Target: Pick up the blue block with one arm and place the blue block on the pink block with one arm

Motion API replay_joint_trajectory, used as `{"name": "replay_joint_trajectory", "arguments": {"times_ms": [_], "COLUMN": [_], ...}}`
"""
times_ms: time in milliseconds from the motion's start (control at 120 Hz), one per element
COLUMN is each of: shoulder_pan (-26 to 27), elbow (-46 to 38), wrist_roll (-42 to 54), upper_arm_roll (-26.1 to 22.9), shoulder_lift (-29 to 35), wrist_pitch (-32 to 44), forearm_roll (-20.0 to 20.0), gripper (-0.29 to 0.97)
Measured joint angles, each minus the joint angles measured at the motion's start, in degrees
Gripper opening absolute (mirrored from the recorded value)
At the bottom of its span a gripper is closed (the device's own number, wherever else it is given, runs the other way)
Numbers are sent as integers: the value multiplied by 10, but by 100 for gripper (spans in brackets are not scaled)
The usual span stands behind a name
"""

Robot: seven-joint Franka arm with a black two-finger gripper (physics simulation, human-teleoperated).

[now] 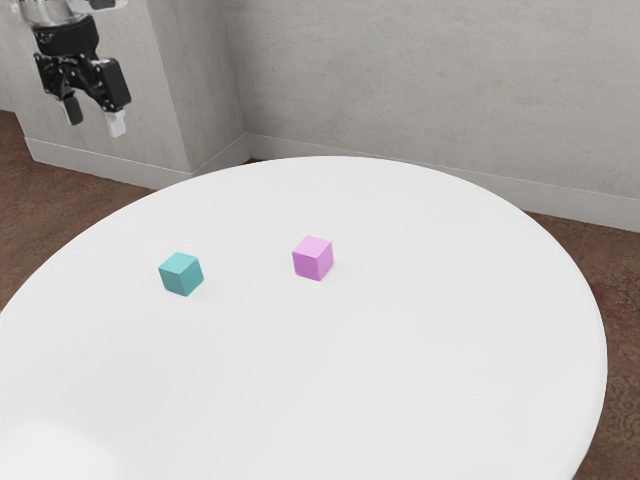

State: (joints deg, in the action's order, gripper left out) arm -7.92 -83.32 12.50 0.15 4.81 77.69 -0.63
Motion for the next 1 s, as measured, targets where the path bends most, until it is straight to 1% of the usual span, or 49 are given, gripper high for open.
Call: {"name": "replay_joint_trajectory", "arguments": {"times_ms": [142, 158, 217, 283, 350, 375, 408, 450, 508, 550, 708, 783, 892, 1000], "shoulder_pan": [3, 2, -2, -2, -2, -2, -2, -2, -2, -2, -2, 2, 7, -3], "elbow": [-3, -14, -76, -204, -327, -366, -400, -421, -427, -424, -344, -317, -308, -306], "wrist_roll": [-8, -9, -12, -15, -12, -8, 0, 11, 24, 33, 74, 98, 131, 158], "upper_arm_roll": [0, 0, 1, 4, 36, 59, 81, 108, 139, 153, 158, 157, 158, 158], "shoulder_lift": [1, 4, 25, 91, 133, 138, 138, 129, 121, 112, -23, -60, -86, -99], "wrist_pitch": [6, 6, 8, 44, 112, 146, 193, 240, 286, 311, 381, 402, 430, 451], "forearm_roll": [-3, -4, -9, -27, -40, -43, -46, -49, -52, -52, -54, -51, -23, 12], "gripper": [68, 68, 68, 68, 68, 68, 68, 68, 68, 68, 68, 68, 68, 68]}}
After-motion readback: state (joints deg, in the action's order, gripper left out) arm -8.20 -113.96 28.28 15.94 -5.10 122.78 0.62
